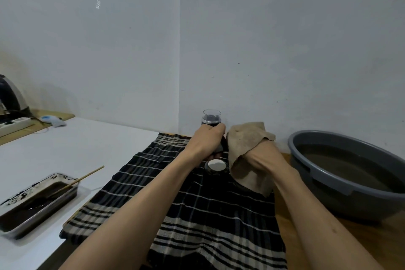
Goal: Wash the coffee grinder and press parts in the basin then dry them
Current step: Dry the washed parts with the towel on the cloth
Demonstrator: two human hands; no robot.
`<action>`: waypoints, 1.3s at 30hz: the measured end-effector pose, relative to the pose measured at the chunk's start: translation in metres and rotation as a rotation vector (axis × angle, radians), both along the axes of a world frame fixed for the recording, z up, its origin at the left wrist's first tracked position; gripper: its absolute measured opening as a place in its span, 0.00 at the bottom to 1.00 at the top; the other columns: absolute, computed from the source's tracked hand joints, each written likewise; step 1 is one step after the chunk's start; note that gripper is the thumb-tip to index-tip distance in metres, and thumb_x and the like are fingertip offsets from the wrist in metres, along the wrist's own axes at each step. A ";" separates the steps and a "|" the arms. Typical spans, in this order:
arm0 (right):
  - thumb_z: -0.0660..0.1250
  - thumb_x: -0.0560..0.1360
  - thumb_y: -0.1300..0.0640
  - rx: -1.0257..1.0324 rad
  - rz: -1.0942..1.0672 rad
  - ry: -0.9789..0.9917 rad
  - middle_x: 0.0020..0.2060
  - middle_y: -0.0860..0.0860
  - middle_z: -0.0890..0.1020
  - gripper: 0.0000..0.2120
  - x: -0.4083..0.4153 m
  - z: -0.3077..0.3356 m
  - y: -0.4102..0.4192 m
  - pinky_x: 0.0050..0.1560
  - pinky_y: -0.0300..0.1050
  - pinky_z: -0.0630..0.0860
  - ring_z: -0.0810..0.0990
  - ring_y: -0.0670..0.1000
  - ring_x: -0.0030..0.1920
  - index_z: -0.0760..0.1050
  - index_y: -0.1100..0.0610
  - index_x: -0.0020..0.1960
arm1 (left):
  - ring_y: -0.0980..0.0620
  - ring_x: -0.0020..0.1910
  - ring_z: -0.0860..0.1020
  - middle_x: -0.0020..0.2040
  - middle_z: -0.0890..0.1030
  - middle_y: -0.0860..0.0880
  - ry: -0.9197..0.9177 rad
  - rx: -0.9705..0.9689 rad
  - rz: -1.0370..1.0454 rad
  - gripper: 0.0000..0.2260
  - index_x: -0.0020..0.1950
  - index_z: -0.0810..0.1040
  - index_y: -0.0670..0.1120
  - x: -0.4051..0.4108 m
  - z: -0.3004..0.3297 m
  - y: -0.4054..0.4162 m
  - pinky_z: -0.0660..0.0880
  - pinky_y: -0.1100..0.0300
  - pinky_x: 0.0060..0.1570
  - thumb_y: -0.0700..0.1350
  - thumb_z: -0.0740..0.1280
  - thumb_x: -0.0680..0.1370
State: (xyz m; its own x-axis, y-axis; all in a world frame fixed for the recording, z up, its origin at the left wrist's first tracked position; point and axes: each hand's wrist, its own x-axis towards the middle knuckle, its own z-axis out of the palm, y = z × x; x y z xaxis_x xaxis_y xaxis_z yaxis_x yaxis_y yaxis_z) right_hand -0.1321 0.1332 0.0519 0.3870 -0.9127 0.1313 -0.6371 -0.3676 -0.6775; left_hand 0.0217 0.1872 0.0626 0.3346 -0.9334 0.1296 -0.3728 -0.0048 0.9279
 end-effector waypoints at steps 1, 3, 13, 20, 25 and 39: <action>0.67 0.80 0.58 -0.055 -0.007 0.028 0.40 0.46 0.70 0.11 0.002 0.001 -0.002 0.47 0.42 0.68 0.71 0.47 0.41 0.67 0.48 0.45 | 0.46 0.27 0.70 0.26 0.75 0.44 0.013 0.012 -0.025 0.14 0.36 0.71 0.44 -0.001 0.004 0.001 0.65 0.57 0.30 0.49 0.57 0.79; 0.62 0.83 0.58 -0.171 0.037 0.071 0.39 0.44 0.65 0.09 0.010 0.004 0.000 0.50 0.41 0.64 0.69 0.47 0.44 0.66 0.48 0.46 | 0.47 0.27 0.72 0.27 0.76 0.43 -0.021 0.020 -0.053 0.16 0.37 0.72 0.44 -0.003 0.008 0.001 0.67 0.58 0.31 0.51 0.56 0.80; 0.58 0.82 0.53 0.068 -0.169 -0.617 0.40 0.49 0.80 0.12 0.010 0.018 0.008 0.50 0.49 0.78 0.80 0.52 0.45 0.76 0.50 0.42 | 0.48 0.25 0.73 0.31 0.78 0.43 0.183 0.014 -0.064 0.23 0.51 0.83 0.45 0.018 -0.012 -0.008 0.67 0.63 0.26 0.60 0.56 0.84; 0.56 0.73 0.55 0.246 -0.202 -0.747 0.48 0.58 0.84 0.15 0.005 0.024 -0.009 0.58 0.63 0.80 0.82 0.62 0.52 0.81 0.55 0.46 | 0.48 0.26 0.71 0.31 0.75 0.44 0.454 0.095 -0.065 0.34 0.39 0.74 0.46 0.036 -0.023 -0.005 0.66 0.62 0.27 0.75 0.51 0.79; 0.53 0.80 0.62 0.310 -0.206 -0.685 0.47 0.59 0.81 0.15 0.018 0.016 -0.003 0.61 0.63 0.79 0.80 0.62 0.53 0.77 0.55 0.45 | 0.49 0.24 0.68 0.30 0.74 0.45 0.436 0.036 0.065 0.08 0.40 0.72 0.45 0.034 -0.022 -0.012 0.61 0.61 0.27 0.48 0.63 0.75; 0.54 0.83 0.53 0.460 0.104 -1.045 0.52 0.67 0.84 0.22 0.021 0.030 0.006 0.54 0.68 0.80 0.84 0.66 0.46 0.80 0.68 0.59 | 0.49 0.37 0.74 0.35 0.80 0.49 0.246 -0.030 0.132 0.15 0.41 0.80 0.40 0.107 -0.031 0.003 0.68 0.55 0.45 0.53 0.70 0.71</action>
